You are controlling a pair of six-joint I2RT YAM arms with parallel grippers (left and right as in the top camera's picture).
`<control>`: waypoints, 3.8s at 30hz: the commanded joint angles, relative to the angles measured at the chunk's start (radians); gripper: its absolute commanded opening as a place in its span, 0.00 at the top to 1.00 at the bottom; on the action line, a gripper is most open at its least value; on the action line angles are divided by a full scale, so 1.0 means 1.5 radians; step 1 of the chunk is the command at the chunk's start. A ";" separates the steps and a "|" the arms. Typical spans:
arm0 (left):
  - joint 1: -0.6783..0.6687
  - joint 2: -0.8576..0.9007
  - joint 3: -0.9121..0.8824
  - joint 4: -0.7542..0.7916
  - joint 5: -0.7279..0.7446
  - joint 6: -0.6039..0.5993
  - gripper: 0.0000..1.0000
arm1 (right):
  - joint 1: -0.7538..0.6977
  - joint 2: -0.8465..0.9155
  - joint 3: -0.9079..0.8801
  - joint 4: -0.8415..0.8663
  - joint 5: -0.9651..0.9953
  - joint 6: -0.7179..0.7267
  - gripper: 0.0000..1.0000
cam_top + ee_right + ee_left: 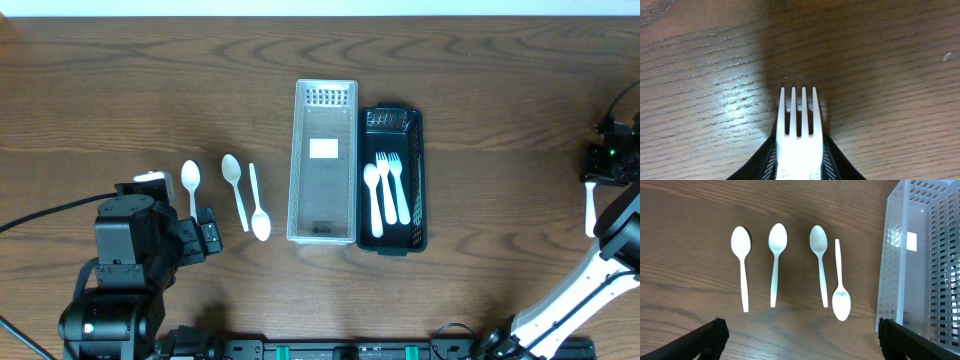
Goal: Pack container
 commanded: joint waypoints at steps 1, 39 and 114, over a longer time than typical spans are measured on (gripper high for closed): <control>0.004 0.001 0.009 0.002 -0.001 -0.006 0.02 | -0.006 0.014 -0.020 0.007 0.002 0.016 0.84; 0.004 0.001 0.009 -0.012 -0.001 -0.007 0.02 | 0.616 -0.338 -0.022 -0.096 -0.078 0.475 0.99; 0.001 0.670 0.204 0.048 0.018 -0.076 0.02 | 0.340 -0.409 -0.120 -0.159 -0.019 0.421 0.01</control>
